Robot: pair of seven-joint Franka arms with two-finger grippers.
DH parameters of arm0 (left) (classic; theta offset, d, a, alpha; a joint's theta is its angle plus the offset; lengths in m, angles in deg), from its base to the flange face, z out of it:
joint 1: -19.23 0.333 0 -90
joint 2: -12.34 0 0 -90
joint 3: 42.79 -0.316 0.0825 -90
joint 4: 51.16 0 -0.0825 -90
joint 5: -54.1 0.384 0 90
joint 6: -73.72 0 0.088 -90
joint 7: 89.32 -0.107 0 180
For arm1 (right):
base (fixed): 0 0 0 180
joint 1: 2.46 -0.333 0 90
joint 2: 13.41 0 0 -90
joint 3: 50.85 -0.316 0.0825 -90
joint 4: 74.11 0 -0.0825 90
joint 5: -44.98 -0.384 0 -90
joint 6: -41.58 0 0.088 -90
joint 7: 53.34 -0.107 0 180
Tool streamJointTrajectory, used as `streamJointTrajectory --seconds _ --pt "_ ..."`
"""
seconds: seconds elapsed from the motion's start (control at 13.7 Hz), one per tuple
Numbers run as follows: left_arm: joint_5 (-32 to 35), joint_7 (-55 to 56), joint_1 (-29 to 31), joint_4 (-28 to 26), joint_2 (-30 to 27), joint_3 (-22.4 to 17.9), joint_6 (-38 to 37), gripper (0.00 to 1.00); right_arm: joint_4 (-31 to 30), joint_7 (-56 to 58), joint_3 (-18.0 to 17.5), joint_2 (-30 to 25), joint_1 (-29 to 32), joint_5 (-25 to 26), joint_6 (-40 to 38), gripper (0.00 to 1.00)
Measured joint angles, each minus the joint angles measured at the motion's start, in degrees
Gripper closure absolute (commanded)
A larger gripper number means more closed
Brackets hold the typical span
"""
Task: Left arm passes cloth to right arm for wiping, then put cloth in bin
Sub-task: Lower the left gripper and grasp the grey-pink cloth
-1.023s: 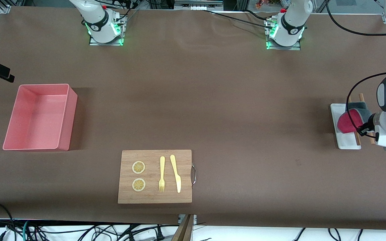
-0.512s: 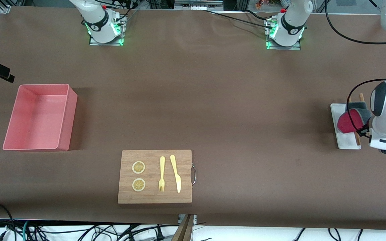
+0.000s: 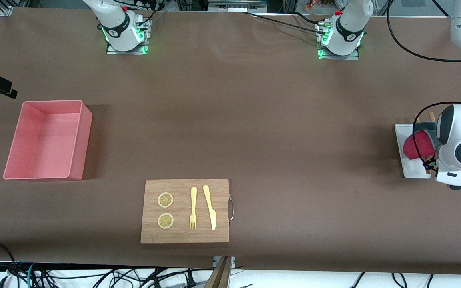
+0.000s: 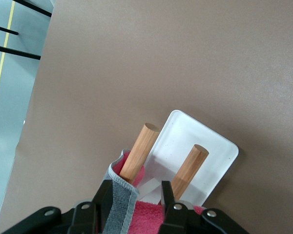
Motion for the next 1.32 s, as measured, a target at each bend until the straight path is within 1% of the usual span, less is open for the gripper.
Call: streamJointTrajectory --seconds 0.37,0.51,0.58,0.66,0.73,0.95,1.02,1.1,1.17,1.24,1.32 --pt "0.00 0.02 0.02 0.11 0.03 0.00 -1.80 0.54 0.00 0.00 0.00 0.00 0.00 0.00 0.00 0.00" --pt "0.00 0.03 0.01 0.11 0.03 0.01 -2.26 0.57 0.00 0.00 0.23 0.00 0.01 0.00 0.00 0.00" --pt "0.00 0.03 0.01 0.11 0.03 0.01 -2.32 0.61 0.00 0.00 0.46 0.00 0.02 0.00 0.00 0.00" --pt "0.00 0.03 0.01 0.11 0.03 0.01 -2.42 0.67 0.00 0.00 0.63 0.00 0.02 0.00 0.00 0.00" --pt "0.00 0.03 0.01 0.11 0.05 0.01 -2.53 0.77 0.00 0.00 0.71 0.00 0.02 0.00 0.00 0.00" --pt "0.00 0.03 0.00 0.11 0.07 0.01 -2.62 0.87 0.00 0.00 0.73 0.03 0.02 0.00 0.00 0.00" --pt "0.00 0.02 0.01 0.11 0.07 0.01 -2.64 0.93 0.00 0.00 0.73 0.11 0.02 0.00 0.00 0.00" --pt "0.00 0.02 0.00 0.11 0.07 0.01 -2.66 0.94 0.00 0.01 0.72 0.27 0.02 0.00 0.00 0.00" --pt "0.00 0.02 0.00 0.11 0.08 0.01 -2.67 0.98 0.00 0.02 0.72 0.49 0.02 0.00 0.00 0.00" --pt "0.00 0.02 0.00 0.11 0.08 0.01 -2.67 1.00 0.00 0.02 0.72 0.71 0.02 0.00 0.00 0.00" --pt "0.00 0.02 -0.01 0.11 0.08 0.01 -2.68 1.00 0.00 0.02 0.72 0.90 0.02 -0.01 0.00 0.00"
